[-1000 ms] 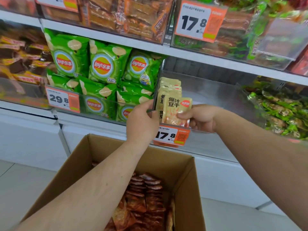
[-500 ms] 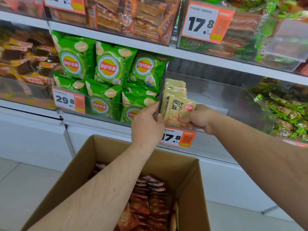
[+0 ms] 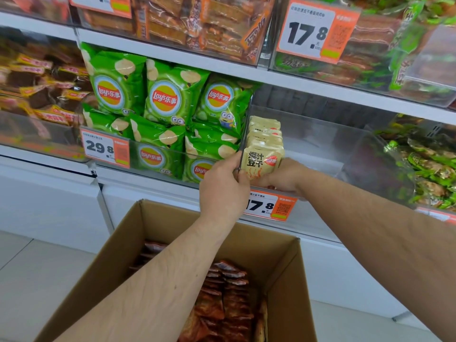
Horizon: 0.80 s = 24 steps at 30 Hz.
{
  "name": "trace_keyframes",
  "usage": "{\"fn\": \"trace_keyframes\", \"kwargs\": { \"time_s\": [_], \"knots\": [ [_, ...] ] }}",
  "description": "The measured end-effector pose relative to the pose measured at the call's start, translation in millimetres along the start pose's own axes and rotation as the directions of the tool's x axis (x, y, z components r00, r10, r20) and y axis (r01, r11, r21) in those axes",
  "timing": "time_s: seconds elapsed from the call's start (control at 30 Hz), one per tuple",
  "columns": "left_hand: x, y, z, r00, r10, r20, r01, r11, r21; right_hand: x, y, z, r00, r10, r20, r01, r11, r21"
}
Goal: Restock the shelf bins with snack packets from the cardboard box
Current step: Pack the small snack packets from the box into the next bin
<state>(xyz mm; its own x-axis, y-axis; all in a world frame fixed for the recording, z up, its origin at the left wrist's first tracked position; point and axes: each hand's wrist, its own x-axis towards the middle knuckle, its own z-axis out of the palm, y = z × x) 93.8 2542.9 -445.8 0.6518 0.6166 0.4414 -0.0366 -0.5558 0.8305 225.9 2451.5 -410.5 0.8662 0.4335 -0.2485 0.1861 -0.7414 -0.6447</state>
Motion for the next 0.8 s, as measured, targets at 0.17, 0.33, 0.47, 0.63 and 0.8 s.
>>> {"fn": "trace_keyframes", "kwargs": {
  "time_s": [0.17,0.33,0.47,0.63,0.8],
  "knots": [
    [-0.1,-0.6,0.5,1.0,0.009,0.001,-0.009,1.0,-0.011,2.1,-2.8,1.6,1.0,-0.023,0.005,0.023,1.0,-0.015],
    [-0.7,0.2,0.2,1.0,-0.004,0.003,0.004,1.0,-0.006,4.8,-4.5,1.3,0.993,-0.032,-0.111,0.022,0.996,-0.092],
    [-0.5,1.3,-0.4,1.0,-0.012,0.009,0.012,1.0,-0.001,1.2,-8.0,0.1,0.99,-0.028,-0.136,0.003,0.983,-0.184],
    [-0.8,2.0,-1.3,1.0,-0.004,0.018,0.004,1.0,0.005,-1.2,-8.3,0.4,0.996,-0.035,-0.078,0.021,0.987,-0.162],
    [-0.8,2.2,-1.3,1.0,0.015,0.015,-0.015,1.0,-0.009,-2.4,-6.7,-2.1,0.999,-0.022,-0.045,0.015,0.986,-0.165]
  ]
}}
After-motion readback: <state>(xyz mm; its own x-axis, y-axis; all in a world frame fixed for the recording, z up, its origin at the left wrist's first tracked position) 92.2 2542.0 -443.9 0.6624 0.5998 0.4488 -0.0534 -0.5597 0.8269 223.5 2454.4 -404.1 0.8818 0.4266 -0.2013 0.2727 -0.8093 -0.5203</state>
